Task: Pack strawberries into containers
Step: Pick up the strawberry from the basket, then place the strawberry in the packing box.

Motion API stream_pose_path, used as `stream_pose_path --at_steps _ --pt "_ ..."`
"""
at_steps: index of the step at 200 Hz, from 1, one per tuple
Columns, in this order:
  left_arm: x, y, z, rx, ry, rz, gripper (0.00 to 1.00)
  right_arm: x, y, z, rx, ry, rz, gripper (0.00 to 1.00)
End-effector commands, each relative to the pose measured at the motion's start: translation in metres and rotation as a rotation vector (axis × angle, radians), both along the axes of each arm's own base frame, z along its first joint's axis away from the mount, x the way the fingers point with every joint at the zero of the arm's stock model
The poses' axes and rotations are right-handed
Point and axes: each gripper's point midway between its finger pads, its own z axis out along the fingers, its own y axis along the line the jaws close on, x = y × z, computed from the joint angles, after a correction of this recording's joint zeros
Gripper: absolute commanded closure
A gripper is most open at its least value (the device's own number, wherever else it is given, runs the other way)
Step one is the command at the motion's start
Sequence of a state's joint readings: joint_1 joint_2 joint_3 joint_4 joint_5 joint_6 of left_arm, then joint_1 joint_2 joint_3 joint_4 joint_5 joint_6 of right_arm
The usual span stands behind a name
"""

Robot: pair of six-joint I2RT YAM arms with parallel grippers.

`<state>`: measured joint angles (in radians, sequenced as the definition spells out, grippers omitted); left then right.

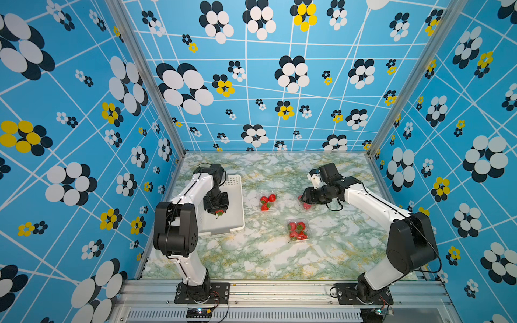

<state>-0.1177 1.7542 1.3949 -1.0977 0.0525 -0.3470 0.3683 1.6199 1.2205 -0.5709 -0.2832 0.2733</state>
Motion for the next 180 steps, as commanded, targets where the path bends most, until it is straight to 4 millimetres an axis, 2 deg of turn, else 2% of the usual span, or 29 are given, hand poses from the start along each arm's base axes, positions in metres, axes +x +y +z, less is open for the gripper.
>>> stream_pose_path --at_steps 1,21,37,62,95,130,180 --pt "0.012 -0.03 0.035 -0.023 -0.074 -0.034 0.79 0.009 -0.01 0.007 -0.021 -0.009 -0.03 0.49" --pt "0.031 -0.072 0.053 -0.05 -0.138 -0.096 0.78 0.013 -0.018 0.009 -0.021 -0.012 -0.055 0.49" --pt "0.048 -0.115 0.067 -0.096 -0.204 -0.156 0.77 0.015 -0.026 0.008 -0.023 -0.007 -0.081 0.49" --pt "0.071 -0.175 0.055 -0.14 -0.205 -0.236 0.78 0.017 -0.038 0.001 -0.029 0.012 -0.113 0.49" --pt "0.081 -0.223 0.016 -0.161 -0.142 -0.306 0.78 0.018 -0.05 -0.002 -0.027 0.019 -0.138 0.49" --pt "0.078 -0.236 -0.01 -0.149 -0.096 -0.314 0.78 0.017 -0.056 -0.003 -0.028 0.023 -0.15 0.49" --pt "0.068 -0.231 -0.012 -0.136 -0.094 -0.301 0.78 0.018 -0.055 -0.009 -0.019 0.041 -0.15 0.49"
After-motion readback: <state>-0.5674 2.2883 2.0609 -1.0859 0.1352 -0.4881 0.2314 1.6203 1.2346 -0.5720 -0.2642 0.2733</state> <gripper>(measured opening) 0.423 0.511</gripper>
